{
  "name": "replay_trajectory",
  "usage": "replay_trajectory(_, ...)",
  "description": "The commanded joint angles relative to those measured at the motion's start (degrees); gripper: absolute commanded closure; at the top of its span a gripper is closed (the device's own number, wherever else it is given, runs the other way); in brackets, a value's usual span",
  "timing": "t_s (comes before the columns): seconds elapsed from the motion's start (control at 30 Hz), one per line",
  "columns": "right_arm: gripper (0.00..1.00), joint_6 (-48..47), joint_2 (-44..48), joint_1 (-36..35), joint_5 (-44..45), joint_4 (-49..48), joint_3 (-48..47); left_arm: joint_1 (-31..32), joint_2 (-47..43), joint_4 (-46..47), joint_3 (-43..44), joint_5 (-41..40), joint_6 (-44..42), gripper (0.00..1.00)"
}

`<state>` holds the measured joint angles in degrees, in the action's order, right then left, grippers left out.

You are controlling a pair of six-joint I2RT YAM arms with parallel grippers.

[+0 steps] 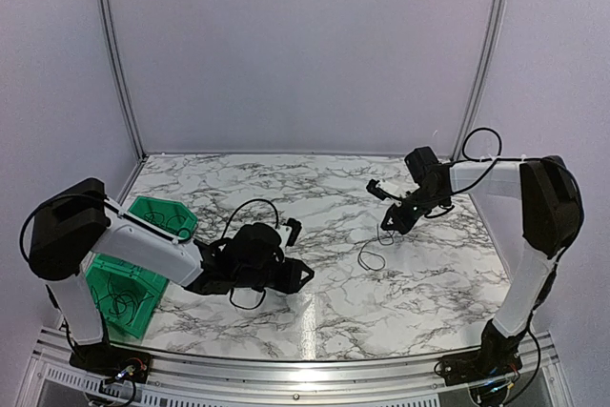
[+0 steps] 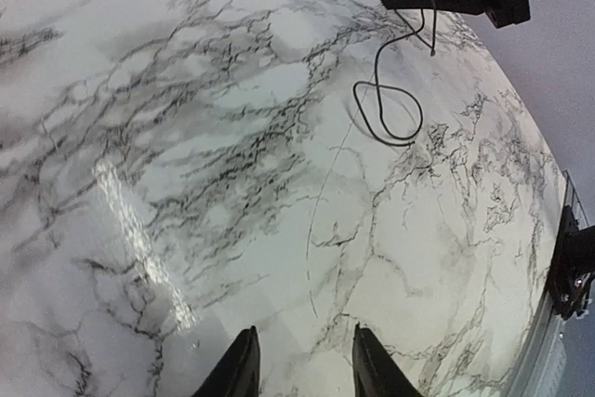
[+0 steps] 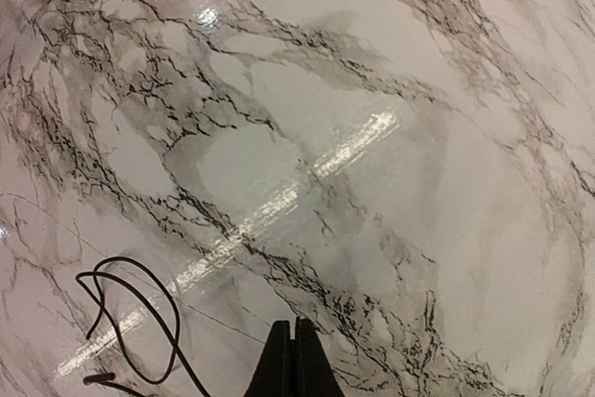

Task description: Untangle the cables

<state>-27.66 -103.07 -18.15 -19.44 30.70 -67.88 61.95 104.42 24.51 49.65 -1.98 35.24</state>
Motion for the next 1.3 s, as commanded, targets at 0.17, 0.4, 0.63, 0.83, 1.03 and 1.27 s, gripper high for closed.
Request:
replay_trajectory(0.17, 1.00, -3.0, 0.9, -0.4, -11.8, 2.8, -1.6, 0.2, 10.6, 1.0, 17.6, -2.2, -7.7, 0.49)
replay_trajectory(0.4, 1.00, -4.1, 1.6, -0.3, -16.6, 4.0, -1.7, -0.3, 20.9, 0.4, 28.7, -0.5, -7.8, 0.48)
replay_trajectory(0.63, 1.00, -4.7, 1.4, -0.8, -18.1, 4.7, -1.8, -0.6, 28.9, 0.3, 37.6, 6.8, -7.3, 0.51)
replay_trajectory(0.83, 1.00, -4.7, 1.0, -0.8, -17.7, 4.8, -1.8, -0.7, 31.1, 0.3, 41.5, 8.7, -7.1, 0.88)
replay_trajectory(1.03, 0.92, -2.2, 0.7, -0.7, -10.8, 2.7, -1.6, -2.7, 18.6, 0.6, 28.3, -3.3, -5.2, 1.00)
replay_trajectory(1.27, 0.79, -0.3, -2.4, -0.2, -6.4, 2.4, -2.1, -4.6, -3.3, -1.2, 11.9, -13.6, -8.9, 1.00)
